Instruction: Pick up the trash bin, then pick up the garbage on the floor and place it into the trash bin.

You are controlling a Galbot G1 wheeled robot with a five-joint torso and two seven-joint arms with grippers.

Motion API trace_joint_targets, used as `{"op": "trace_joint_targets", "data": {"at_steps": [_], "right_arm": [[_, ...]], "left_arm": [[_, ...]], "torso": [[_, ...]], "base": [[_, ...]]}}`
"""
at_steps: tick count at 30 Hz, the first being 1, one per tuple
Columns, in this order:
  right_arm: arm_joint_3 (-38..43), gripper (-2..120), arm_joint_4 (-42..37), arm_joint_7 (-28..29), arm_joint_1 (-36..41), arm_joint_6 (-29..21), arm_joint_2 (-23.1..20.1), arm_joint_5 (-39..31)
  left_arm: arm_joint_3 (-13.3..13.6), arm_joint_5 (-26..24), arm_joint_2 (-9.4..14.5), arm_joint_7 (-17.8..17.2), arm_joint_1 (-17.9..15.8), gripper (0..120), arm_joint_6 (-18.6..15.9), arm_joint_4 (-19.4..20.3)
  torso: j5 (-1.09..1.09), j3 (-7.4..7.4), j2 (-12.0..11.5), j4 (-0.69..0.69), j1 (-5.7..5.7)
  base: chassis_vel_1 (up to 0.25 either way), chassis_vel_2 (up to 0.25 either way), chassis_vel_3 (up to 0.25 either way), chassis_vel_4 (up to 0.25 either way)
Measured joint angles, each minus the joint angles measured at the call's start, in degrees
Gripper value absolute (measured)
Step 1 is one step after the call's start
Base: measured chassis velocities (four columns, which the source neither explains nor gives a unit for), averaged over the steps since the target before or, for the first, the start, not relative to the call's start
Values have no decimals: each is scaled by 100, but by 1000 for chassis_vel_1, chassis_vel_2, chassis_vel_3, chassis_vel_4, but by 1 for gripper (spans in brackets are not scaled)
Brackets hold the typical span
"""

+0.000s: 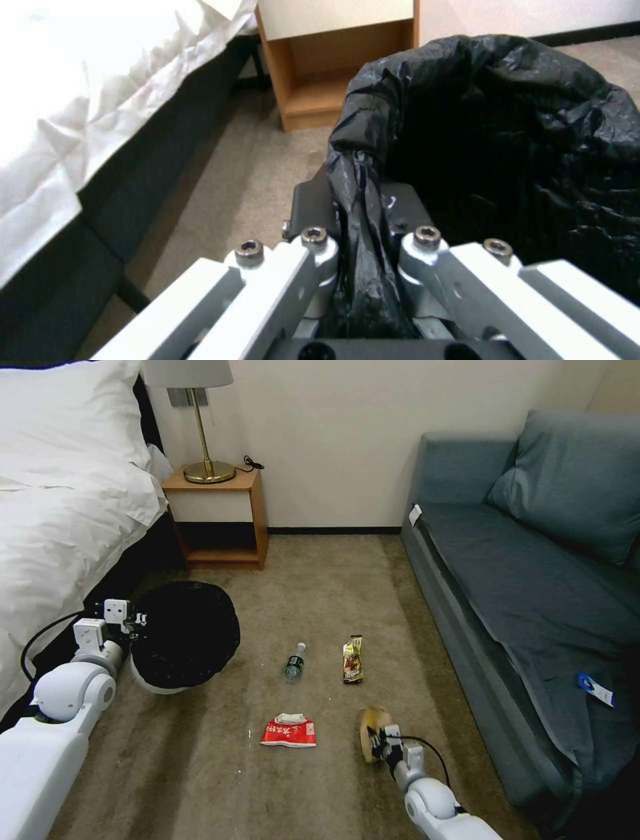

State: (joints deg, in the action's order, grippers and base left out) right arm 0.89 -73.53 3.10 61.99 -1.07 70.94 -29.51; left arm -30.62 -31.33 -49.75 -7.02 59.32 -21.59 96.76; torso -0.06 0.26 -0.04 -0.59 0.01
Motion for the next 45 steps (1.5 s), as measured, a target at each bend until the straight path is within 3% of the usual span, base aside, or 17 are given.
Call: {"op": "trace_joint_targets", "data": {"at_steps": [10, 19, 22, 27, 32, 45], "right_arm": [[-362, 0, -788, 154, -550, -251, 203, -455], [-582, 0, -1009, 213, -848, -286, 333, -715], [-678, 0, -1188, 203, -1193, -229, 410, -1083], [-738, 0, -1339, 132, -1835, -172, 482, -1679], [-1149, 0, -1213, 91, -2540, -119, 614, -2052], [-1781, 0, -488, -83, -2922, 84, 1273, -2016]], "left_arm": [[165, 104, -257, -1, -120, 6, 24, -133], [266, 195, -470, 0, -222, 6, 37, -256], [401, 263, -698, 1, -363, 6, 49, -398], [482, 307, -794, 0, -473, 6, 67, -514], [531, 357, -879, -4, -546, 6, 81, -609], [523, 301, -958, 3, -858, 6, 107, -850]], "torso": [[-2, 0, 0, -1, 0], [0, 0, 0, 0, 0], [0, 0, 0, -2, 0], [-1, 0, 0, -1, 0], [-1, 0, 0, 0, 0], [-1, 0, 0, -1, 0]], "base": [[0, 0, 0, 0], [0, 0, 0, 0], [0, 0, 0, 0], [0, 0, 0, 0], [0, 0, 0, 0], [0, 0, 0, 0]]}}
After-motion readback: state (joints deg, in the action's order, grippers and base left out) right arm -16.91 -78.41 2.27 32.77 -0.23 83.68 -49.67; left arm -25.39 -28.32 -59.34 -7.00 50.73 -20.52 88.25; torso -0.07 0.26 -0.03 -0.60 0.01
